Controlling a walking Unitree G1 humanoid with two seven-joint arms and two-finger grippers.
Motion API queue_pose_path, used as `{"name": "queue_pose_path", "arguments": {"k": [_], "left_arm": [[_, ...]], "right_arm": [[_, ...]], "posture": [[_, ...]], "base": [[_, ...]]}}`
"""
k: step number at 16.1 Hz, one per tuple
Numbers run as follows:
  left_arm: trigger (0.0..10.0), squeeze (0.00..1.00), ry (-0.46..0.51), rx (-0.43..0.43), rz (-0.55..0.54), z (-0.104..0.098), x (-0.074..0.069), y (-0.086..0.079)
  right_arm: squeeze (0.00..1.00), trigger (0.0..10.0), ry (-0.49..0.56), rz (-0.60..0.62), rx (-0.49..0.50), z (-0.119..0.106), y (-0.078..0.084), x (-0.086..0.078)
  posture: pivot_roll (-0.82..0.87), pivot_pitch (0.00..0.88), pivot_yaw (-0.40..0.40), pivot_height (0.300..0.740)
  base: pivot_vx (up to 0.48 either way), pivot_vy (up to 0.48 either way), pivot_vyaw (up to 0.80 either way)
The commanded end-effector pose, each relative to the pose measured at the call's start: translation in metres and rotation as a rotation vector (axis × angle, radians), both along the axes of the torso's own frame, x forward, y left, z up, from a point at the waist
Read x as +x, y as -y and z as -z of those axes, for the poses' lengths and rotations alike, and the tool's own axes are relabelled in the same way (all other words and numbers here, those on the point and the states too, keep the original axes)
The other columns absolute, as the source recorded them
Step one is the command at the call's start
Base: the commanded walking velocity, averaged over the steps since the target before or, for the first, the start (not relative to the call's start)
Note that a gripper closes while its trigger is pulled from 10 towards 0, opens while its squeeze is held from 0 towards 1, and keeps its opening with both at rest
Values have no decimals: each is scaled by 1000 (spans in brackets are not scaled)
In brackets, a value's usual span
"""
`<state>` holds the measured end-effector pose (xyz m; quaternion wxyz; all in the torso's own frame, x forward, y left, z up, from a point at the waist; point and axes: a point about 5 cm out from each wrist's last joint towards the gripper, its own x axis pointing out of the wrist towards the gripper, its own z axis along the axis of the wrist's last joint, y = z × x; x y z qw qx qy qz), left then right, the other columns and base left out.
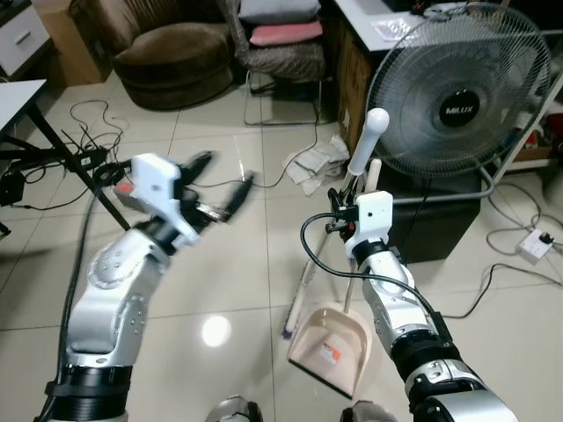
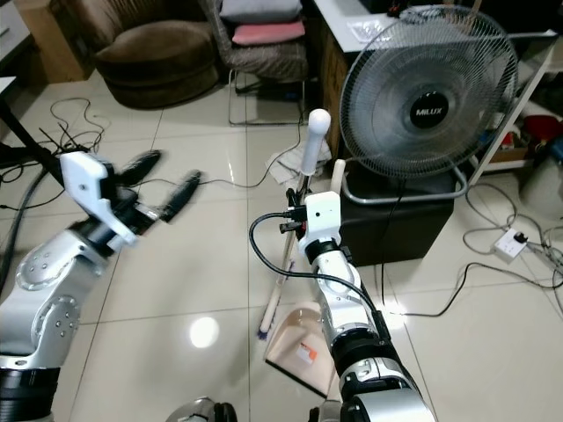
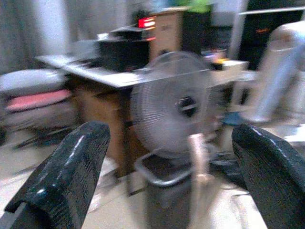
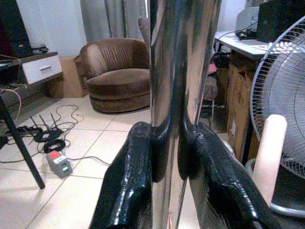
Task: Sweep floor
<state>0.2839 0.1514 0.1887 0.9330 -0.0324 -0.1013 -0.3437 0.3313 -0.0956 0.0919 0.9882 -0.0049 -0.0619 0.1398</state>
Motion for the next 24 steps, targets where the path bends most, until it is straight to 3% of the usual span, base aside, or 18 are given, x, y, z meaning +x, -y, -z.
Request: {"name": "queue_pose_path", "arguments": {"k": [1,4,6,7,8,10,15,20,24], "left_arm": [[10000,1000,13,5,62,-6,-1,8],[10000,1000,-3,-5,66,-9,9,23],[10000,1000,-14,10,-84,-8,24,22],[10000,882,-21,-18,-110,-10,27,22],[10000,0,-37,-92,-118,-17,31,27],[10000,0,-49,-122,-91,-19,31,35],[10000,0,-89,-202,30,-15,23,49],[10000,0,-99,-160,43,-4,17,42],[10000,0,-72,-191,52,-13,20,54]], "right_arm": [[0,0,21,-33,-23,-9,-11,5],[0,0,-8,-69,-88,-12,-31,10],[0,0,-7,-99,-130,-14,-46,11],[0,0,-6,-99,-146,-13,-49,10],[0,0,1,-93,-185,-11,-53,9],[0,0,28,-79,-236,-11,-56,8],[0,0,26,-43,-250,-11,-54,10],[0,0,30,-36,-235,-14,-56,12],[0,0,44,-56,-262,-15,-63,11]], "posture": [[-133,0,90,740],[-133,0,92,740],[-122,0,87,740],[-119,0,82,740],[-118,0,79,740],[-125,0,82,740],[-131,0,87,740],[-124,0,77,740],[-128,0,79,740]], "base": [[0,0,0],[0,0,0],[0,0,0],[0,0,0],[0,0,0],[0,0,0],[0,0,0],[0,0,0],[0,0,0]]}}
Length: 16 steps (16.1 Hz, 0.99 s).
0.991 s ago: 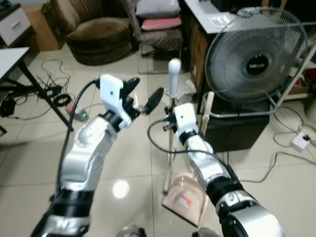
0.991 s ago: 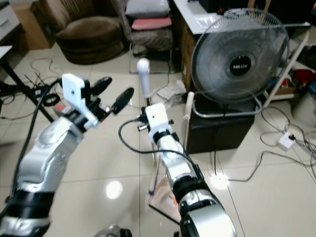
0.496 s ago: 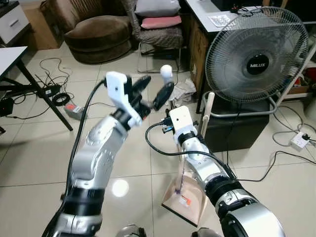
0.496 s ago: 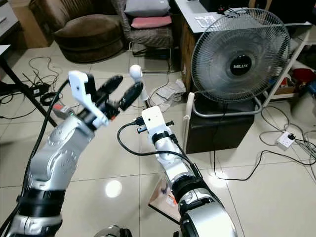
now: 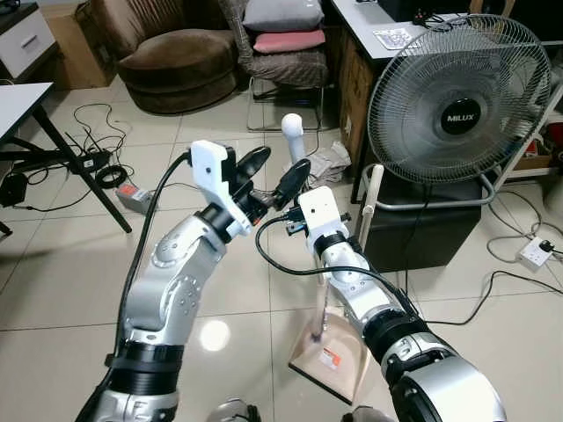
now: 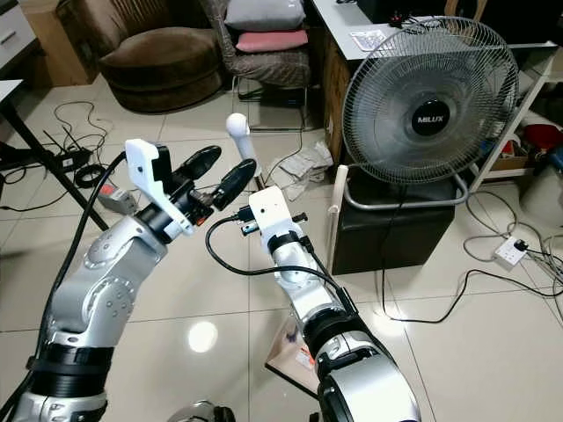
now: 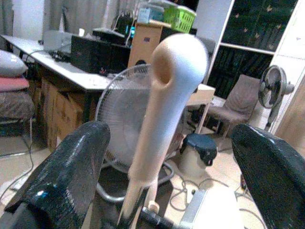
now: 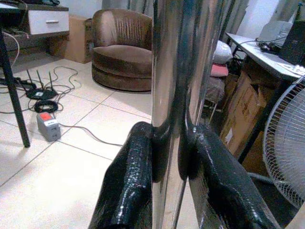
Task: Sweep floor
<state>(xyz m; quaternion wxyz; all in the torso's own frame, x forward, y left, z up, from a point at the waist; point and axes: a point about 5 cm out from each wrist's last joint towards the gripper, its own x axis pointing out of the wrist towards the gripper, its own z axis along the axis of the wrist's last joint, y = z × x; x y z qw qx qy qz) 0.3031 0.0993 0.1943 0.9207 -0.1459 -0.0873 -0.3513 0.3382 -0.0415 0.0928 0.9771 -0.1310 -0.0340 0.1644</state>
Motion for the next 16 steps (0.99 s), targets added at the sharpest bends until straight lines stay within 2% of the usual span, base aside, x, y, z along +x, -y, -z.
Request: {"name": "queue_pose_path", "arguments": {"k": [1,6,8,11,13,16], "left_arm": [[10000,0,33,4,7,-8,1,5],[10000,0,56,-12,-33,-14,7,10],[10000,0,42,18,-40,-11,8,12],[10000,0,25,62,-149,-7,16,9],[10000,0,21,86,-184,-6,18,9],[10000,0,-2,55,-273,-6,21,5]], "right_arm": [[0,0,62,-33,-12,-14,-10,4],[0,0,64,-28,-26,-14,-11,4],[0,0,65,-23,-32,-14,-11,5],[0,0,77,-22,-49,-17,-15,6],[0,0,83,-19,-61,-18,-17,7],[0,0,107,-23,-72,-22,-22,7]], "posture": [[-128,0,79,740],[-128,0,75,740],[-129,0,75,740],[-126,0,73,740],[-123,0,70,740],[-118,0,64,740]], "base": [[0,0,0],[0,0,0],[0,0,0],[0,0,0],[0,0,0],[0,0,0]]}}
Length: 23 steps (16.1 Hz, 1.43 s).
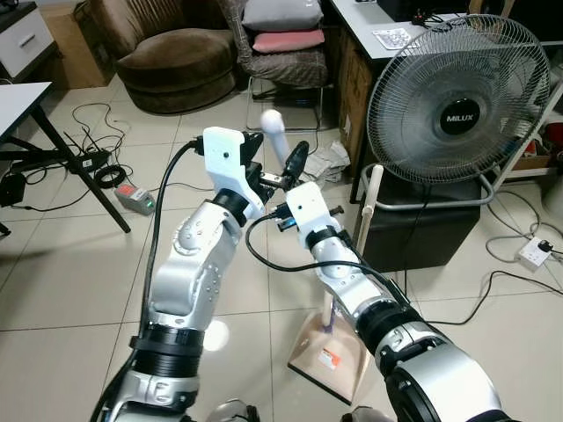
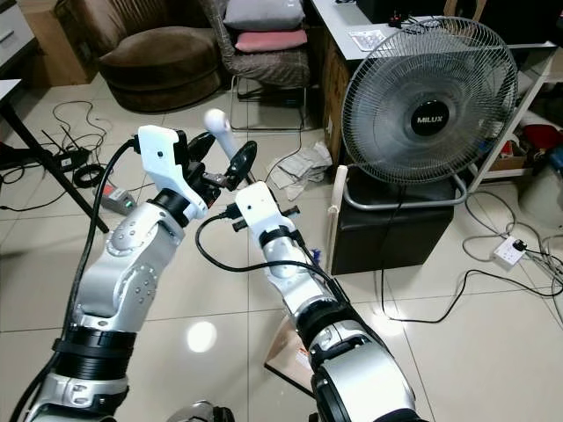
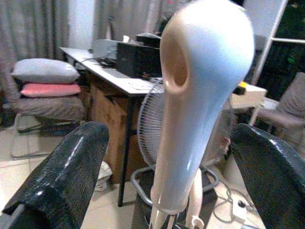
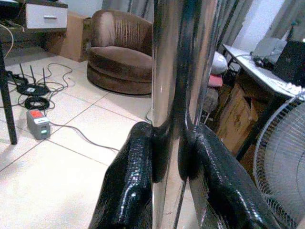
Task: Sweep floor
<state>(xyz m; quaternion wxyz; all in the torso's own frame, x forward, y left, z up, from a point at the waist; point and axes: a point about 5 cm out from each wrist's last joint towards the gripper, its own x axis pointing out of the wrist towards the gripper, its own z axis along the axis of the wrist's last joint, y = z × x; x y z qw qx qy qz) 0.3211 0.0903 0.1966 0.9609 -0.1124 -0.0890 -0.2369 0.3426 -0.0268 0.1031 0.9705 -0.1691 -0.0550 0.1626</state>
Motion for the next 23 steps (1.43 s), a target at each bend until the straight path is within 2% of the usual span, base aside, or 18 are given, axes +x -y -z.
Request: {"name": "queue_pose_path", "arguments": {"k": [1,6,8,13,14,15,16,17,18,19,23], "left_arm": [[10000,0,11,-10,-38,-4,4,-5],[10000,0,-29,-148,-96,-4,6,-13],[10000,0,-39,-182,-83,-4,5,-13],[9961,0,-44,-193,-50,-4,4,-8],[314,0,-39,-189,-49,-4,4,-8],[0,0,-33,-186,-41,-4,4,-8],[0,0,-32,-183,-38,-4,4,-7],[902,0,-38,-176,-41,-3,4,-7],[8431,0,-41,-173,-43,-3,4,-7],[10000,0,-45,-168,-43,-2,5,-6],[10000,0,-51,-167,-35,0,4,-5]], "right_arm": [[0,0,57,-25,-7,-12,-8,3],[0,0,78,-4,-12,-14,-9,3],[0,0,82,2,-12,-14,-8,3],[0,0,91,-1,-13,-16,-10,3],[0,0,91,-2,-13,-16,-10,3],[0,0,91,-3,-13,-16,-10,3],[0,0,91,-3,-13,-16,-11,3],[0,0,92,-5,-13,-16,-11,3],[0,0,92,-6,-13,-16,-11,3],[0,0,92,-7,-13,-16,-12,3],[0,0,99,-18,-16,-18,-15,3]], "posture": [[-118,0,64,740],[-117,0,61,740],[-117,0,61,740],[-117,0,60,740],[-117,0,59,740],[-117,0,59,740],[-117,0,59,740],[-117,0,60,740],[-116,0,60,740],[-116,0,60,740],[-115,0,60,740]], "base": [[0,0,0],[0,0,0],[0,0,0],[0,0,0],[0,0,0],[0,0,0],[0,0,0],[0,0,0],[0,0,0],[0,0,0],[0,0,0]]}}
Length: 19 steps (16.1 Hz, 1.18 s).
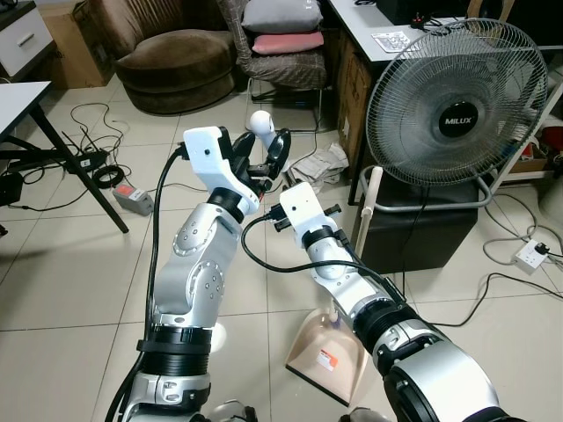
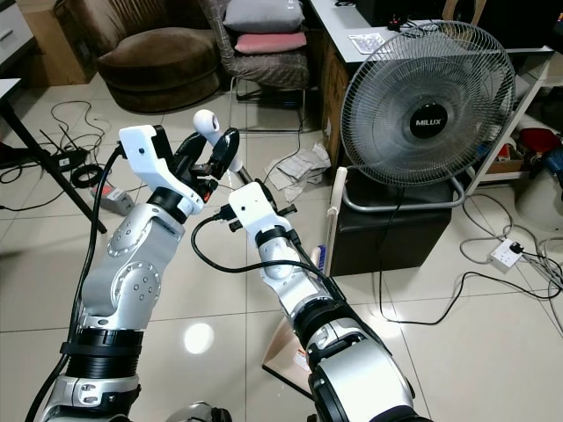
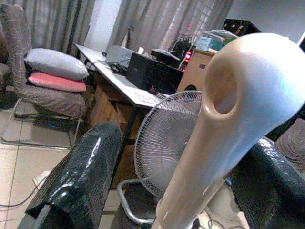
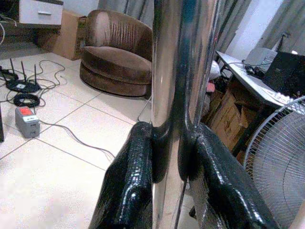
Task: Sweep floor
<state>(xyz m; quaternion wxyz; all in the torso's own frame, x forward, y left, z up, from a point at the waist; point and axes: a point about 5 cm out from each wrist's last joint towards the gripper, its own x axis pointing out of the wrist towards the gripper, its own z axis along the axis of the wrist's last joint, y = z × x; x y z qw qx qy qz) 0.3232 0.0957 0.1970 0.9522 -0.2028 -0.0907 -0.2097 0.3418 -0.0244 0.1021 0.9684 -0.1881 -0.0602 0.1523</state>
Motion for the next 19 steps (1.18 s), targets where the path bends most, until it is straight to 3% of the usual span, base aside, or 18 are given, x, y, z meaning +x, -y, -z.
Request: {"name": "queue_pose_path", "arguments": {"k": [1,4,5,6,9,10,11,19], "left_arm": [[10000,0,-6,15,0,0,2,1],[10000,0,-4,18,1,0,2,0],[10000,235,1,11,-2,-1,1,0],[10000,1000,5,4,-1,-1,1,0],[10000,1000,3,28,-4,-1,1,1],[10000,702,2,31,-4,-1,1,1],[10000,0,4,35,0,-1,1,1],[10000,0,21,31,0,-4,0,3]], "right_arm": [[0,0,82,-42,16,-19,-13,3],[0,0,86,-39,18,-20,-13,4],[0,0,86,-38,18,-20,-13,4],[0,0,87,-39,19,-20,-13,4],[0,0,90,-40,17,-20,-13,4],[0,0,93,-42,15,-21,-13,4],[0,0,95,-43,13,-22,-14,4],[0,0,105,-66,4,-24,-19,3]], "posture": [[-113,0,59,740],[-114,0,61,740],[-114,0,61,740],[-115,0,62,740],[-115,0,62,740],[-114,0,63,740],[-114,0,63,740],[-111,0,62,740]], "base": [[0,0,0],[0,0,0],[0,0,0],[0,0,0],[0,0,0],[0,0,0],[0,0,0],[0,0,0]]}}
